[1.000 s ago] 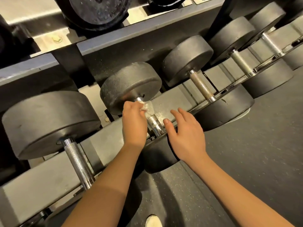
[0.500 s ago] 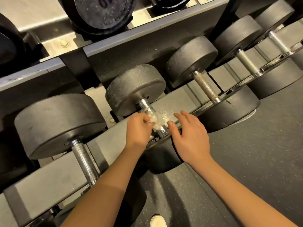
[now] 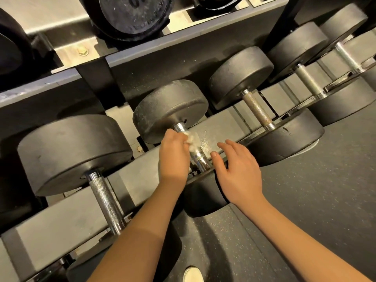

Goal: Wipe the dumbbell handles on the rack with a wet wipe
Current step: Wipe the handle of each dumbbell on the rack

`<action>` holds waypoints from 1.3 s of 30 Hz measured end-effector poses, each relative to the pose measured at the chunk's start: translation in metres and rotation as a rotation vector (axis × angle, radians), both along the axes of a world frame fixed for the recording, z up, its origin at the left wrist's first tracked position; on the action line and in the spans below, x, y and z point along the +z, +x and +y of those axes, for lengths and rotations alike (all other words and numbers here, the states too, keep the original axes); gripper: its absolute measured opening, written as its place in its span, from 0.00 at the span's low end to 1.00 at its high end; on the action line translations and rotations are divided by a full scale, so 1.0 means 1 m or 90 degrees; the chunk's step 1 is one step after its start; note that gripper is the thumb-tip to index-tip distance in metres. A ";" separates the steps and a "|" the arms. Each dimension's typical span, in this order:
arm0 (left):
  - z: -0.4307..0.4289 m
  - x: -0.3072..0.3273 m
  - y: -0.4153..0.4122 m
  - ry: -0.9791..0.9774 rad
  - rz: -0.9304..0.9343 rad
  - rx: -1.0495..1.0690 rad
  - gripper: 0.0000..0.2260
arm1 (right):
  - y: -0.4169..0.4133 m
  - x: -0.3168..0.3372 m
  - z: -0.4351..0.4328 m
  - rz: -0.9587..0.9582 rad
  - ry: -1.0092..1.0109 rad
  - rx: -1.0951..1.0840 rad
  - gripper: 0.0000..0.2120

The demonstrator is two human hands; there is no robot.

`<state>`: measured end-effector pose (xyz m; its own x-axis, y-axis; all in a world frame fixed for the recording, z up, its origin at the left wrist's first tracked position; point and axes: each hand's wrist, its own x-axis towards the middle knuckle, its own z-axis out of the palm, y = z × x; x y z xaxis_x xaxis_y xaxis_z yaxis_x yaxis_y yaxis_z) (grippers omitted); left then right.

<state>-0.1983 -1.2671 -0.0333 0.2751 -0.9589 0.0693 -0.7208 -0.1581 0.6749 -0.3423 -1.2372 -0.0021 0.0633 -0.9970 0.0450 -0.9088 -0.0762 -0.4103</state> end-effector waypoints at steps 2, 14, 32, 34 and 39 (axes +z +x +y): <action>0.007 -0.001 0.001 0.000 -0.082 -0.126 0.06 | 0.000 -0.001 0.000 -0.002 -0.002 -0.001 0.31; -0.012 -0.009 0.002 -0.092 -0.216 -0.398 0.13 | 0.000 0.000 0.000 0.008 0.004 -0.005 0.30; -0.016 0.000 0.021 -0.095 -0.222 -0.225 0.09 | 0.002 0.005 0.001 0.011 0.038 -0.021 0.32; -0.011 -0.001 0.016 -0.108 -0.191 -0.233 0.07 | 0.002 0.004 0.001 0.010 0.041 -0.019 0.32; 0.000 -0.002 0.010 -0.106 -0.243 -0.389 0.10 | 0.002 0.006 0.002 0.001 0.032 -0.021 0.31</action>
<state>-0.1885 -1.2674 -0.0355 -0.3766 -0.9019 0.2117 -0.8372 0.4291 0.3389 -0.3404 -1.2355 0.0036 0.0308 -0.9995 -0.0049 -0.9108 -0.0261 -0.4121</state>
